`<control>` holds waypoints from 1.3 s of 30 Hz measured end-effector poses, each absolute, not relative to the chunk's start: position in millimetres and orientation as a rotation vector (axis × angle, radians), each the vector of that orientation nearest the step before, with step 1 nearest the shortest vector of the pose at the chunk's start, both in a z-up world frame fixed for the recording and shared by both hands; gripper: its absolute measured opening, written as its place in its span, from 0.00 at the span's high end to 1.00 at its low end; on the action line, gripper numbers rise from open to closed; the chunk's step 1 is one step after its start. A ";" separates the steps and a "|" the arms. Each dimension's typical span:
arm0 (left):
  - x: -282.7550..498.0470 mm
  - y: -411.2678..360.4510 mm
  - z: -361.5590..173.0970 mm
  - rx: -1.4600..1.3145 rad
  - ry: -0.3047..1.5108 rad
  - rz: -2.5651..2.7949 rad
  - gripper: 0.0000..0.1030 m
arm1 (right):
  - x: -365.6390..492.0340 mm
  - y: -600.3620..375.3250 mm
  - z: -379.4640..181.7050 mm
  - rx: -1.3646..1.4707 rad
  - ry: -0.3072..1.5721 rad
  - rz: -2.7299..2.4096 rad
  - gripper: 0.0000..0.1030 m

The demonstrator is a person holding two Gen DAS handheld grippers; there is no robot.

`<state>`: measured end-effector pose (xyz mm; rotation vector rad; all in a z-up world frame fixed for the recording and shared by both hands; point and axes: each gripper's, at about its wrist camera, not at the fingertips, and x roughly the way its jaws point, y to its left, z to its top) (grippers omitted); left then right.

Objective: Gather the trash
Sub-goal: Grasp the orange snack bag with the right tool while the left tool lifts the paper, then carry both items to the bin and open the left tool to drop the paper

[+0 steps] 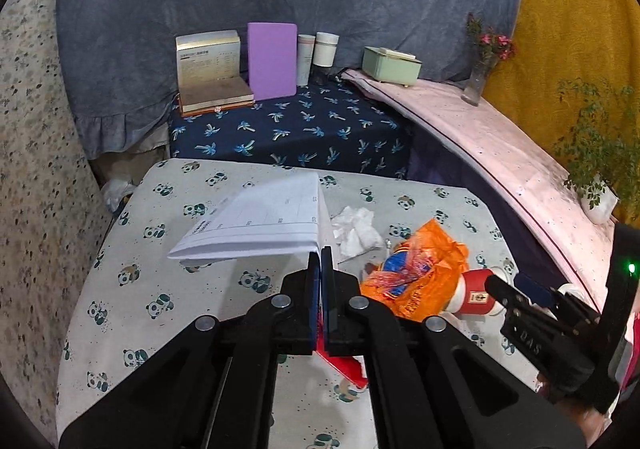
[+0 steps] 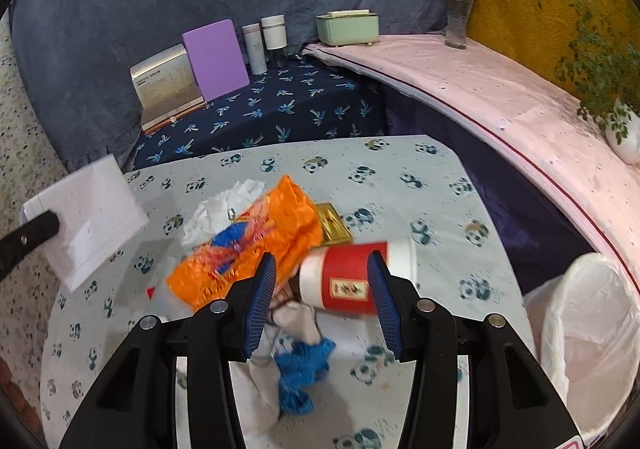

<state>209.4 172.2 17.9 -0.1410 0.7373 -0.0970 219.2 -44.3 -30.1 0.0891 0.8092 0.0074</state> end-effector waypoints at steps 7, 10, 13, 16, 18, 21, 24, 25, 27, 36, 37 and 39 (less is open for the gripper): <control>225.9 175.2 4.4 -0.138 0.757 -0.087 1.00 | 262.6 -32.6 -48.5 0.081 0.849 0.030 0.55; 231.6 173.4 -1.7 -0.134 0.767 -0.093 1.00 | 276.3 -30.1 -58.2 0.087 0.876 0.042 0.61; 233.4 174.7 -4.1 -0.146 0.773 -0.097 1.00 | 281.0 -28.2 -65.0 0.088 0.892 0.056 0.79; 234.4 174.0 -3.3 -0.144 0.770 -0.100 1.00 | 277.6 -26.9 -61.8 0.089 0.869 0.072 0.84; 234.2 171.8 -0.7 -0.144 0.763 -0.105 1.00 | 274.7 -25.9 -56.3 0.086 0.849 0.076 0.87; 231.0 167.1 8.4 -0.142 0.743 -0.119 1.00 | 266.3 -25.6 -38.1 0.084 0.800 0.083 0.87; 225.6 158.9 20.4 -0.139 0.721 -0.142 1.00 | 257.2 -27.4 -20.7 0.076 0.757 0.072 0.88; 223.4 155.8 24.6 -0.141 0.714 -0.156 1.00 | 252.1 -30.3 -13.3 0.079 0.741 0.068 0.88; 217.9 148.7 34.5 -0.140 0.700 -0.181 1.00 | 245.3 -35.9 -2.9 0.086 0.723 0.061 0.88; 184.2 93.1 66.0 -0.103 0.657 -0.340 1.00 | 193.2 -92.0 32.6 0.136 0.650 -0.040 0.88; 179.9 85.4 67.3 -0.098 0.656 -0.361 1.00 | 187.7 -98.5 33.5 0.141 0.645 -0.054 0.88; 172.0 69.5 68.8 -0.086 0.657 -0.395 1.00 | 173.3 -117.3 35.2 0.157 0.635 -0.090 0.88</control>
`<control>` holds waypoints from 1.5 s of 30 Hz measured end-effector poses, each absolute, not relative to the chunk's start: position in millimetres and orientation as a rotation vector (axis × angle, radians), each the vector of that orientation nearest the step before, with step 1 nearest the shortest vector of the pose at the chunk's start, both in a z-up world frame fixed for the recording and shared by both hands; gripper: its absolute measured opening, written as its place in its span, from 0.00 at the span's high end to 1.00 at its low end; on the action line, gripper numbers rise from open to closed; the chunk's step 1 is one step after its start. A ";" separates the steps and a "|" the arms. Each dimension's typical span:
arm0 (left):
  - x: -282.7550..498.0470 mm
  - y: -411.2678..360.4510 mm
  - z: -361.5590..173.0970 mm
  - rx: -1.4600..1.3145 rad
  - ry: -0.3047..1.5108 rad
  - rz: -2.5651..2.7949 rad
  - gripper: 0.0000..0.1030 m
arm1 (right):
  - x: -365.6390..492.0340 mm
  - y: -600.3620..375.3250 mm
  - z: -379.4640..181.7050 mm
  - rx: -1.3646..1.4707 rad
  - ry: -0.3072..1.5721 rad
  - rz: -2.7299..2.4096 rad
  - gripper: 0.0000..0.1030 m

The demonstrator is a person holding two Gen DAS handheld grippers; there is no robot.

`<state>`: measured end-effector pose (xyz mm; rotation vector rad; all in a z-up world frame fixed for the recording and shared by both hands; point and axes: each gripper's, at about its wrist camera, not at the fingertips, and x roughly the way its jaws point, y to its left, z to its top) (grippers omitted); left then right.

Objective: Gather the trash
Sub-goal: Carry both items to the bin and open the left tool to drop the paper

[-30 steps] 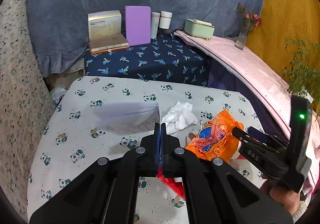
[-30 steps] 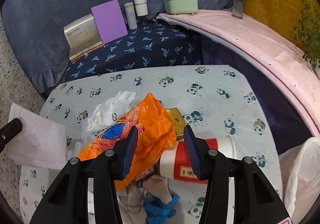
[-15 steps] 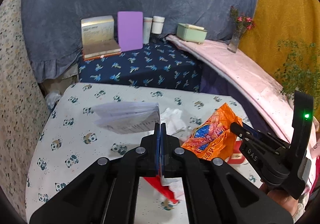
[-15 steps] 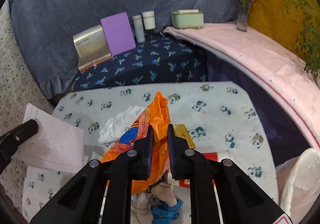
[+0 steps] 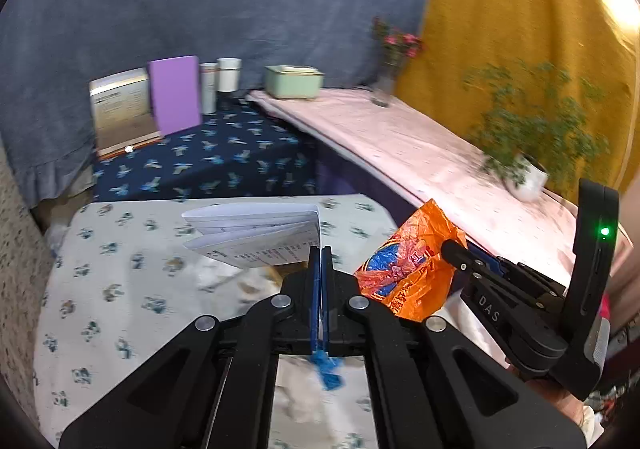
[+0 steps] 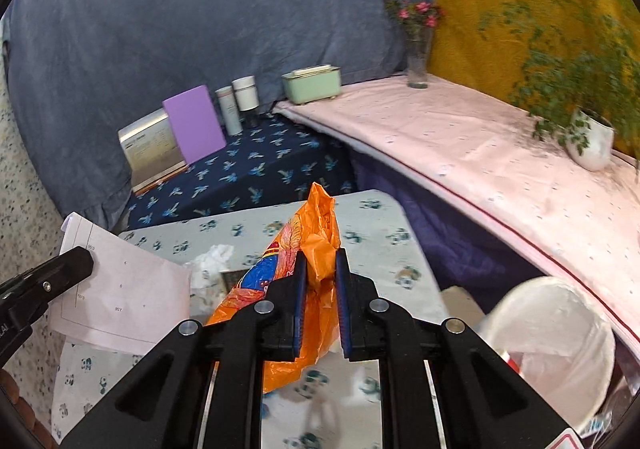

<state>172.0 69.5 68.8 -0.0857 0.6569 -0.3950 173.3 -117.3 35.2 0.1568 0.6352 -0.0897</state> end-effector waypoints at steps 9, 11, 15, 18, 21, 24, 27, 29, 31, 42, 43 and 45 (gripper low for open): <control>141.8 -18.1 66.4 -0.017 0.672 -0.559 1.00 | 112.7 -204.2 25.3 0.238 0.622 -0.253 0.88; 136.4 -39.3 63.2 -0.013 0.683 -0.607 1.00 | 100.5 -222.3 22.5 0.250 0.623 -0.288 0.88; 128.8 -76.3 56.7 0.006 0.699 -0.683 1.00 | 74.6 -260.9 17.3 0.262 0.622 -0.383 0.88; 121.5 -107.4 52.5 0.028 0.708 -0.739 1.00 | 56.3 -286.6 12.8 0.278 0.623 -0.443 0.88; 114.3 -136.1 47.8 0.044 0.718 -0.790 1.00 | 39.8 -309.4 7.2 0.296 0.625 -0.489 0.88; 109.1 -159.9 42.9 0.062 0.731 -0.833 1.00 | 25.0 -330.6 0.7 0.313 0.632 -0.531 0.88; 103.0 -181.7 36.9 0.088 0.745 -0.865 1.00 | 12.6 -346.7 -6.3 0.331 0.639 -0.568 0.88; 99.9 -194.7 32.3 0.102 0.757 -0.886 1.00 | 7.6 -354.6 -9.0 0.341 0.643 -0.582 0.88; 99.2 -203.3 27.5 0.106 0.771 -0.905 1.00 | 4.1 -359.9 -11.8 0.346 0.647 -0.595 0.88; 102.7 -226.0 10.2 0.121 0.799 -0.919 0.75 | -4.4 -370.2 -17.3 0.345 0.655 -0.641 0.88; 103.9 -223.7 10.1 0.114 0.798 -0.914 0.75 | -4.0 -370.1 -17.3 0.345 0.654 -0.641 0.88; 106.5 -220.1 9.6 0.114 0.799 -0.901 0.75 | -2.1 -369.5 -17.3 0.346 0.656 -0.635 0.88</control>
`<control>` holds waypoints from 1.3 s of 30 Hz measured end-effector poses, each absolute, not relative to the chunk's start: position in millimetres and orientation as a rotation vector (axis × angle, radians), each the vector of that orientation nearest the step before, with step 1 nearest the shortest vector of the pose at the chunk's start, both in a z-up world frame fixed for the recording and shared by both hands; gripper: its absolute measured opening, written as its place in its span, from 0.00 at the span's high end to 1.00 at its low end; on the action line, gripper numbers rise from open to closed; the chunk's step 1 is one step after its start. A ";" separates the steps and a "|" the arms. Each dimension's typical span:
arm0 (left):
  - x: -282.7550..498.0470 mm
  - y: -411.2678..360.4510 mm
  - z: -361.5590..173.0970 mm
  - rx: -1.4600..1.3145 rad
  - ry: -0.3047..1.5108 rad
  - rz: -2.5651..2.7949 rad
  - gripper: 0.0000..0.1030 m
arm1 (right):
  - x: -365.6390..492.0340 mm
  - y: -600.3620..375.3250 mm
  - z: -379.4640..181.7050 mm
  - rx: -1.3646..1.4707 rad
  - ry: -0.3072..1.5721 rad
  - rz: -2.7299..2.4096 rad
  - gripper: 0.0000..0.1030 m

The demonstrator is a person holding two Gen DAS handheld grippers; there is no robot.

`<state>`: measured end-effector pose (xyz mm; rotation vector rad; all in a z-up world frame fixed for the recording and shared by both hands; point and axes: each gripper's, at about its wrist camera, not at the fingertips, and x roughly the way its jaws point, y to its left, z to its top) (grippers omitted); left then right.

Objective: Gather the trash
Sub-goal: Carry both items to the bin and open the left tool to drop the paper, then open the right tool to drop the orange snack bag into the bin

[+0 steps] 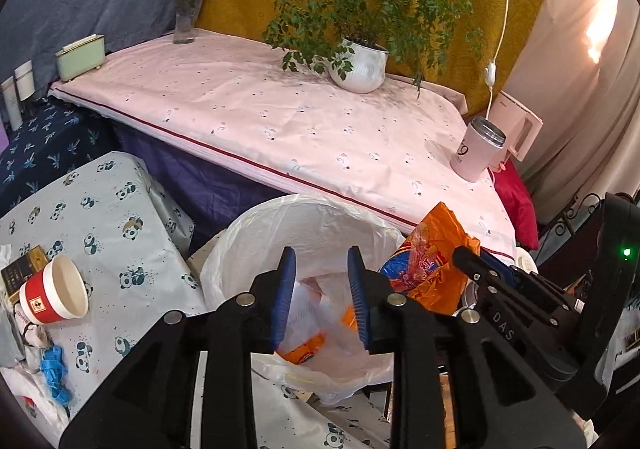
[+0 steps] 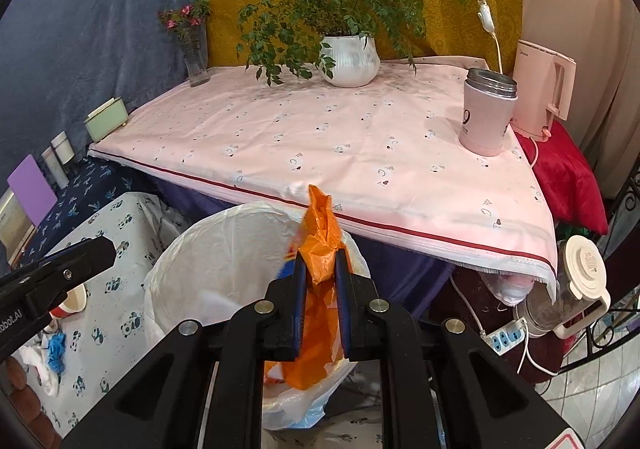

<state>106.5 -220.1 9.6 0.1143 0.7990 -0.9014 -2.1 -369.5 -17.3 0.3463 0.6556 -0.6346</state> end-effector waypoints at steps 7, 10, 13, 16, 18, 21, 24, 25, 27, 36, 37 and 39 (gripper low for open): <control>115.1 -203.2 6.7 0.097 0.809 -0.851 0.75 | 10.0 -359.2 -16.3 0.331 0.659 -0.605 0.88; 118.1 -197.6 6.7 0.095 0.808 -0.825 0.75 | 16.4 -354.2 -14.5 0.324 0.658 -0.589 0.88; 122.2 -192.2 5.5 0.092 0.812 -0.803 0.75 | 22.1 -350.3 -12.6 0.319 0.657 -0.577 0.87; 125.9 -186.4 4.3 0.082 0.817 -0.782 0.75 | 28.7 -346.2 -10.8 0.312 0.657 -0.567 0.85; 128.0 -182.9 3.5 0.079 0.819 -0.768 0.75 | 32.6 -343.6 -10.1 0.307 0.656 -0.560 0.83; 130.2 -177.7 2.7 0.073 0.817 -0.747 0.70 | 38.0 -338.4 -7.8 0.299 0.654 -0.543 0.77; 131.5 -169.9 3.4 0.066 0.803 -0.717 0.61 | 39.3 -332.3 -3.4 0.292 0.633 -0.542 0.65; 131.9 -167.3 3.7 0.064 0.800 -0.708 0.57 | 39.8 -331.2 -2.2 0.291 0.630 -0.540 0.65; 133.1 -161.0 4.4 0.057 0.794 -0.688 0.52 | 41.0 -327.8 1.4 0.289 0.622 -0.535 0.65; 139.3 -127.5 4.9 0.025 0.788 -0.613 0.48 | 47.5 -299.2 10.2 0.258 0.616 -0.481 0.65; 140.4 -122.5 4.6 0.019 0.789 -0.603 0.48 | 48.6 -295.0 11.1 0.256 0.617 -0.473 0.65; 141.3 -112.9 4.8 0.013 0.787 -0.580 0.48 | 50.6 -288.9 12.7 0.252 0.616 -0.460 0.65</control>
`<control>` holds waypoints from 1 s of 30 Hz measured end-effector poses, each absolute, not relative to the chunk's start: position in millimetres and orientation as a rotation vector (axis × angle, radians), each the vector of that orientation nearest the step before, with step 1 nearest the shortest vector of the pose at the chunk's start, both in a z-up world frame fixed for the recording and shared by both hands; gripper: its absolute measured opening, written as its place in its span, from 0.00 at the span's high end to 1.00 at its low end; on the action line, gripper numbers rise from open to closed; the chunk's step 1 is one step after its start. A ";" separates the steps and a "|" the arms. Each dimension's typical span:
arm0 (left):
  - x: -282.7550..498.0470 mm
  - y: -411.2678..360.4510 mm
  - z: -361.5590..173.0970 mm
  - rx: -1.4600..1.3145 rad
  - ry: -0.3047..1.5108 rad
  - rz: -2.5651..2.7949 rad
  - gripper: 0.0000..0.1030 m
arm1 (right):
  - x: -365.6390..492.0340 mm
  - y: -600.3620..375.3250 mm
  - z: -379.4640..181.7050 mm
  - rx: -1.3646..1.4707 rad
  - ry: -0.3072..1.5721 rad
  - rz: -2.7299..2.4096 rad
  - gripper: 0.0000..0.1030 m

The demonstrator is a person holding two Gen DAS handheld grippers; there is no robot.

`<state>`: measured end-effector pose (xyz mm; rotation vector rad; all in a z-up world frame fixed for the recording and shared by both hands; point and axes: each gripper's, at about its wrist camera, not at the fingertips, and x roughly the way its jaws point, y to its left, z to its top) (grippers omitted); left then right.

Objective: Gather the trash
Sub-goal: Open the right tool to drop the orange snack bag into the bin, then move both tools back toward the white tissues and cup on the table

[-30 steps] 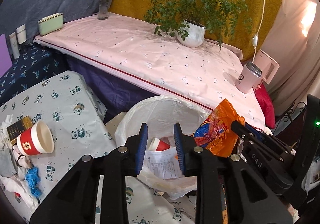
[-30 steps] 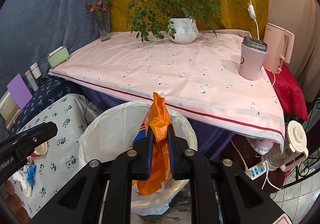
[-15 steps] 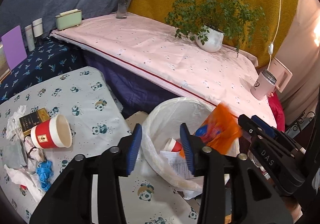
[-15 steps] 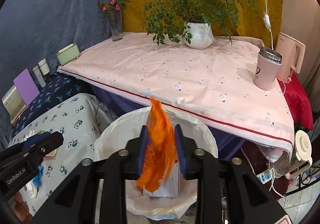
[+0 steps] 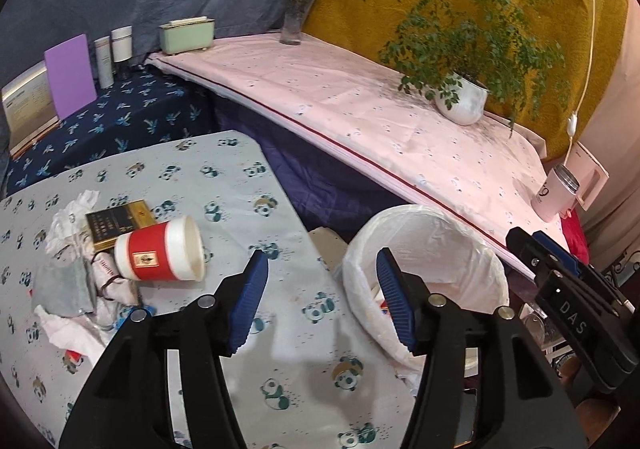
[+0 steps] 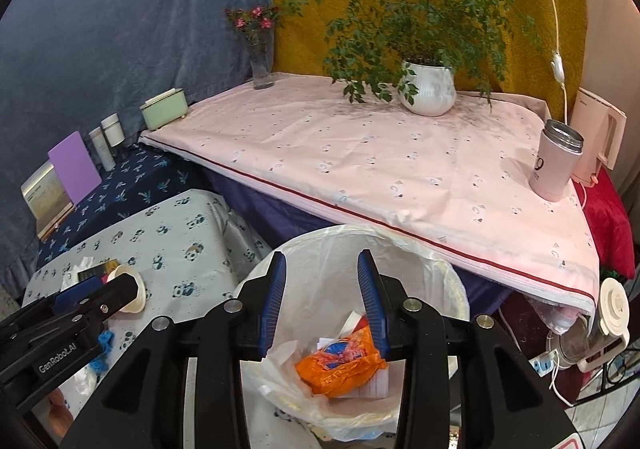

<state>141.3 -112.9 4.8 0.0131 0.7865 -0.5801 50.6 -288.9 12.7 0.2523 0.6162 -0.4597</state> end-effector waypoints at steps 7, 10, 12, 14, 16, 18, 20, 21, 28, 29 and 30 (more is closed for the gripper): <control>142.7 -72.4 8.2 -0.021 0.766 -0.497 0.37 | 58.9 -252.8 19.2 0.218 0.614 -0.394 0.61; 143.5 -53.3 8.0 -0.022 0.764 -0.449 0.36 | 63.1 -235.0 19.3 0.204 0.621 -0.362 0.60; 144.2 -40.1 6.5 -0.026 0.768 -0.421 0.36 | 66.3 -225.2 17.7 0.198 0.628 -0.342 0.60; 145.7 -25.8 3.9 -0.034 0.776 -0.394 0.32 | 70.4 -212.1 15.4 0.189 0.638 -0.318 0.59; 147.0 -9.9 0.2 -0.046 0.787 -0.361 0.30 | 73.9 -199.5 13.5 0.179 0.646 -0.294 0.59; 148.5 5.2 -4.1 -0.058 0.801 -0.326 0.29 | 76.4 -187.2 11.5 0.168 0.653 -0.272 0.59; 150.0 19.8 -10.0 -0.071 0.817 -0.298 0.28 | 79.6 -175.9 8.9 0.163 0.663 -0.249 0.59; 150.3 25.2 -12.7 -0.076 0.824 -0.287 0.28 | 81.2 -171.3 7.7 0.161 0.667 -0.239 0.59; 158.2 65.5 -41.0 -0.135 0.901 -0.210 0.28 | 93.4 -134.0 -8.6 0.137 0.710 -0.168 0.59; 159.2 69.4 -45.7 -0.144 0.914 -0.204 0.28 | 95.3 -129.1 -12.0 0.136 0.718 -0.159 0.59; 160.8 71.4 -49.6 -0.150 0.926 -0.195 0.28 | 97.1 -124.7 -15.5 0.135 0.727 -0.150 0.59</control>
